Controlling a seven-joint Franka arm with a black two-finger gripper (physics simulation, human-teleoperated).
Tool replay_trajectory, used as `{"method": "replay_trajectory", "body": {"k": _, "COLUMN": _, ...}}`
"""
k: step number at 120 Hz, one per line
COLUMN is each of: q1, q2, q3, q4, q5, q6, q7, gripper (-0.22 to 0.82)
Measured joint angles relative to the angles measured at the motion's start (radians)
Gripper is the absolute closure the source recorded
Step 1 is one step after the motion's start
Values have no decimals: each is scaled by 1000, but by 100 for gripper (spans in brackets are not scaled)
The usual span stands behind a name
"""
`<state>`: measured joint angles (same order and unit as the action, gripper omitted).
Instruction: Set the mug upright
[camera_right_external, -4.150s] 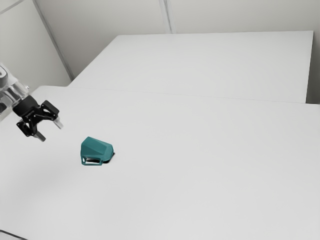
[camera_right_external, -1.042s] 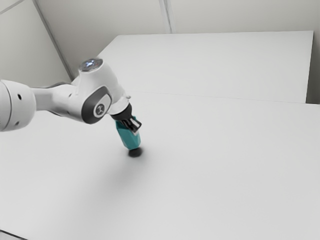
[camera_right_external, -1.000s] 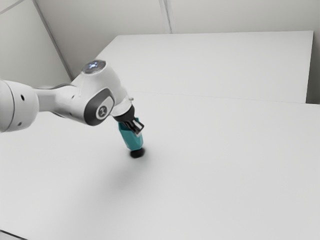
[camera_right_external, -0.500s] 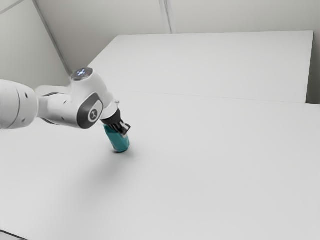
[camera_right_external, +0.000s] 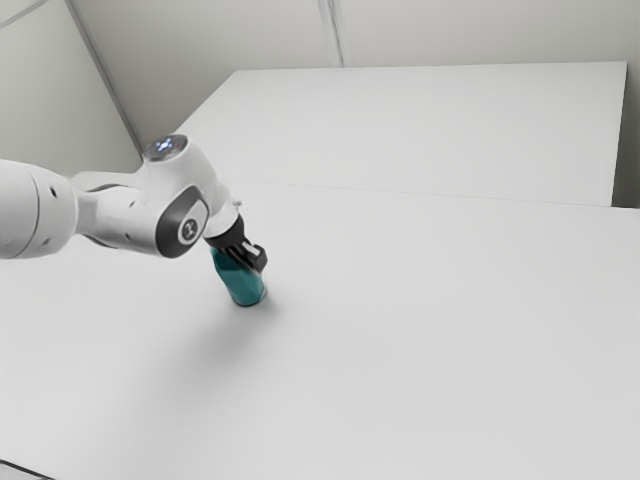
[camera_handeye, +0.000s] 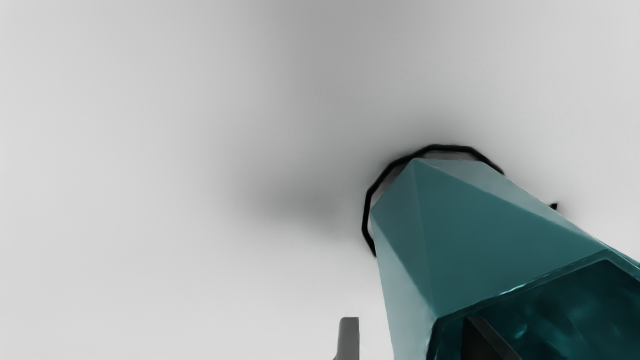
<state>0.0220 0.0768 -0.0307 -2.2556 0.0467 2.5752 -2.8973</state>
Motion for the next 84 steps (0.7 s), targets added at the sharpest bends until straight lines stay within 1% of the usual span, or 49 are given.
{"method": "replay_trajectory", "body": {"k": 7, "q1": 0, "q2": -24, "q3": 0, "q4": -1, "q5": 1, "q6": -14, "q7": 0, "gripper": 35}}
{"method": "replay_trajectory", "body": {"k": 14, "q1": 0, "q2": -49, "q3": 0, "q4": 0, "q5": 1, "q6": -36, "q7": 0, "gripper": 26}}
{"method": "replay_trajectory", "body": {"k": 22, "q1": 0, "q2": -80, "q3": 0, "q4": 4, "q5": 1, "q6": -77, "q7": 0, "gripper": 19}}
{"method": "replay_trajectory", "body": {"k": 31, "q1": -1, "q2": -124, "q3": 0, "q4": 14, "q5": 1, "q6": -126, "q7": 0, "gripper": 14}}
{"method": "replay_trajectory", "body": {"k": 38, "q1": -10, "q2": -145, "q3": 0, "q4": 28, "q5": 1, "q6": -156, "q7": 0, "gripper": 10}}
{"method": "replay_trajectory", "body": {"k": 44, "q1": -22, "q2": -149, "q3": 0, "q4": 79, "q5": 1, "q6": -198, "q7": 0, "gripper": 8}}
{"method": "replay_trajectory", "body": {"k": 62, "q1": -37, "q2": -146, "q3": 5, "q4": 253, "q5": 1, "q6": -373, "q7": 0, "gripper": 4}}
{"method": "replay_trajectory", "body": {"k": 84, "q1": -33, "q2": -135, "q3": 12, "q4": 398, "q5": 2, "q6": -566, "q7": 0, "gripper": 2}}
